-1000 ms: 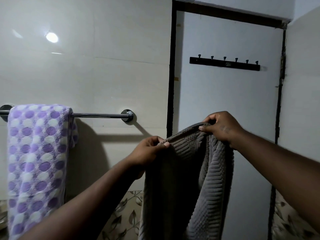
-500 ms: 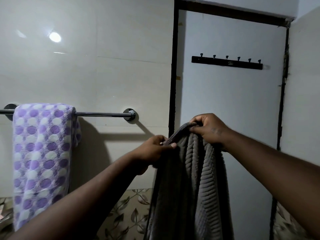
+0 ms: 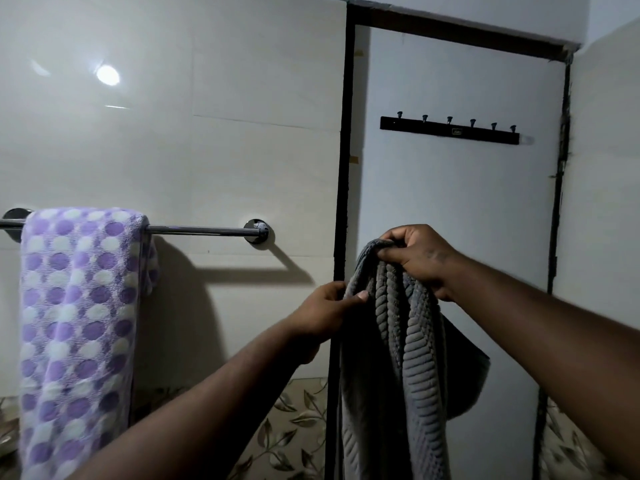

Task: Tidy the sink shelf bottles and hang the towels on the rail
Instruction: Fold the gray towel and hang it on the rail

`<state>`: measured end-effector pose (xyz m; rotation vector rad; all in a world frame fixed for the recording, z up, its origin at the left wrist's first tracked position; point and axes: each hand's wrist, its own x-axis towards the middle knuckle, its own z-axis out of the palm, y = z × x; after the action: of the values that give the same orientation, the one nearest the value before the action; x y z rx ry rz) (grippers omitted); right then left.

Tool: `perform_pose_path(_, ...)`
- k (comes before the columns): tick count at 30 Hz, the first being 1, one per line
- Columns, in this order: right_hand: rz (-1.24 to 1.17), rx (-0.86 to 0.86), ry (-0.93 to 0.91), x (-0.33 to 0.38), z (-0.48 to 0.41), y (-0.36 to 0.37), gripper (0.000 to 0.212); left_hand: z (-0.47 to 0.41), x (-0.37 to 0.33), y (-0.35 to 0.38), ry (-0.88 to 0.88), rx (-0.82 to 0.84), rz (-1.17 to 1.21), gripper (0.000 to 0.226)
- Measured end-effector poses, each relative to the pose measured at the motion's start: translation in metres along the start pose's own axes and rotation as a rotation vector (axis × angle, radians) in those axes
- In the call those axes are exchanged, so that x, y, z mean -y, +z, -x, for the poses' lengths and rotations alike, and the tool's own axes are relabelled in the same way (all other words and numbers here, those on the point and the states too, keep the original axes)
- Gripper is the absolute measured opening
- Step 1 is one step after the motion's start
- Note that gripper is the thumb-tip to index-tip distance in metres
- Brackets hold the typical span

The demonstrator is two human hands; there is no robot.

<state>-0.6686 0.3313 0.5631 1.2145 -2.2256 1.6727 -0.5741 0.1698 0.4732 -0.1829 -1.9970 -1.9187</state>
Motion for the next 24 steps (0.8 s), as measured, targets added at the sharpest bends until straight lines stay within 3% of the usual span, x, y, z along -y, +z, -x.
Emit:
perform_pose_path(5, 0.078, -0.216, 0.117, -0.013, 0.0, -0.022, 0.005, 0.001, 0.007, -0.007, -0.005, -0.084, -0.037, 0.017)
perform_pose_path(7, 0.277, -0.251, 0.072, -0.016, 0.003, -0.029, 0.009, -0.001, 0.002, -0.005, 0.045, -0.165, -0.041, 0.019)
perform_pose_path(9, 0.497, -0.127, -0.033, -0.013, 0.008, -0.029, 0.036, -0.004, -0.006, 0.001, 0.115, -0.228, -0.082, 0.018)
perform_pose_path(11, 0.423, 0.15, -0.101, -0.007, 0.014, -0.019, 0.068, -0.008, -0.016, 0.009, 0.162, -0.201, -0.131, 0.013)
perform_pose_path(12, 0.315, 0.289, -0.099, -0.004, 0.016, -0.013, 0.074, -0.01, -0.021, 0.014, 0.175, -0.171, -0.135, 0.011)
perform_pose_path(14, 0.179, 0.415, -0.088, -0.004, 0.018, -0.002, 0.065, -0.013, -0.028, 0.021, 0.204, -0.142, -0.13, 0.012)
perform_pose_path(19, 0.271, 0.195, -0.106, -0.009, 0.019, -0.002, 0.009, -0.008, -0.025, 0.016, 0.143, -0.112, -0.112, 0.022)
perform_pose_path(24, 0.339, -0.077, -0.05, -0.019, 0.012, -0.022, 0.013, 0.007, -0.006, -0.016, -0.016, -0.046, -0.122, 0.027)
